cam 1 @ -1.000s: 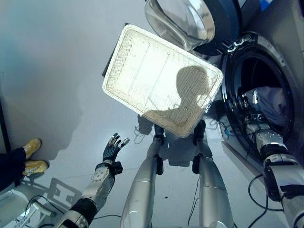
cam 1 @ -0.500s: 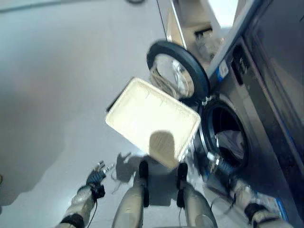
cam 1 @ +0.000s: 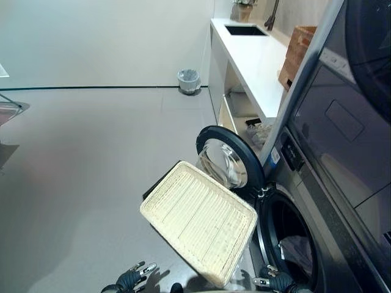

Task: Put the clothes into the washing machine.

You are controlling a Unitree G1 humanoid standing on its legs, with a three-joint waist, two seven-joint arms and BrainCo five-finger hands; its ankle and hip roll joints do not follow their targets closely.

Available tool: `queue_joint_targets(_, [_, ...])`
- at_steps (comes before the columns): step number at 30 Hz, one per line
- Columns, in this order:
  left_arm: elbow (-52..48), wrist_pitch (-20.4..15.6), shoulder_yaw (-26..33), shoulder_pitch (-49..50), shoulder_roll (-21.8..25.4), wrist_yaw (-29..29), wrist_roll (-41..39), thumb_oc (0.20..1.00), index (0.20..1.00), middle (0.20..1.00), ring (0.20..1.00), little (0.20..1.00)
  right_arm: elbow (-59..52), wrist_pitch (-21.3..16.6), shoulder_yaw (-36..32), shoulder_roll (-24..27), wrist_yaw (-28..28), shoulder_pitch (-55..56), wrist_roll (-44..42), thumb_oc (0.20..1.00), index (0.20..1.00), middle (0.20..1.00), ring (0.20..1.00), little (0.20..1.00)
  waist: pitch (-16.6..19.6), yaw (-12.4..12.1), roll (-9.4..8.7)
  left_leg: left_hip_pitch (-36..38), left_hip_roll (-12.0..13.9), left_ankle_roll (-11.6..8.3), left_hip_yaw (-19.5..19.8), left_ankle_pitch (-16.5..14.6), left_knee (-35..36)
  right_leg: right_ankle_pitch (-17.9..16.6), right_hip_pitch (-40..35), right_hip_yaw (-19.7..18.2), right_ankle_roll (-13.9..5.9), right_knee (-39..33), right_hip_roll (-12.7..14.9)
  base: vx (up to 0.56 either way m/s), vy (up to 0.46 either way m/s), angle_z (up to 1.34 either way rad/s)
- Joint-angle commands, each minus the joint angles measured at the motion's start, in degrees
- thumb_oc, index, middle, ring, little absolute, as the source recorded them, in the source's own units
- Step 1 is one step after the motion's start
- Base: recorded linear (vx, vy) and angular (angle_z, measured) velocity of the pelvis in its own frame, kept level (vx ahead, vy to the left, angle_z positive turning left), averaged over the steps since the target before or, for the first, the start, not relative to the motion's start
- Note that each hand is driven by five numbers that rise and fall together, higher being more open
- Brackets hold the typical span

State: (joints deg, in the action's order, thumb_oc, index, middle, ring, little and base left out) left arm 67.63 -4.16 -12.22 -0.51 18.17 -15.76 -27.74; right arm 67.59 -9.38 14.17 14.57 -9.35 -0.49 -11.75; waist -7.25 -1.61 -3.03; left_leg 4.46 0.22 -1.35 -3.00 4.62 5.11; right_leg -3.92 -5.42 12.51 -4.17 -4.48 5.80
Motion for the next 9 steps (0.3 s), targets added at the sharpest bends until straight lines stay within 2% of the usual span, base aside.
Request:
queue_joint_targets(1, [3.6,-0.33,1.51,-2.39,-2.63,0.99,3.82,1.0,1.0,1.0,1.0,1.0,0.72,-1.39,0.11,0.64,2.24,-2.36,0.41,1.0,1.0,1.0,1.0,1.0,-1.07,1.87,1.59,1.46,-2.77,1.38,-1.57,-6.32,-2.53,5.45,0.23,-3.12,0.55,5.62,-4.72,-0.01,-0.013,-0.07])
queue_joint_targets(5, [5.38,-0.2,1.13,-2.39,-3.3,0.59,7.29,1.0,1.0,1.0,1.0,1.0,3.31,2.22,0.01,-0.45,1.84,-3.02,0.37,1.0,1.0,1.0,1.0,1.0,-0.22,2.1,1.58,2.5,-2.61,1.64,-2.1,-6.92,-2.54,5.97,-0.61,-3.64,0.84,5.72,-4.99,-0.01,-0.015,-0.16])
queue_joint_targets(9, [5.79,-0.46,0.41,-2.46,-4.46,2.06,7.2,1.0,1.0,1.0,1.0,1.0,4.47,4.48,0.64,-1.35,0.99,-3.99,0.98,1.0,1.0,1.0,1.0,1.0,0.51,2.07,1.54,3.49,-2.65,1.71,-2.95,-7.14,-2.2,5.39,-1.71,-3.64,0.76,4.23,-5.0,0.0,-0.01,-0.08])
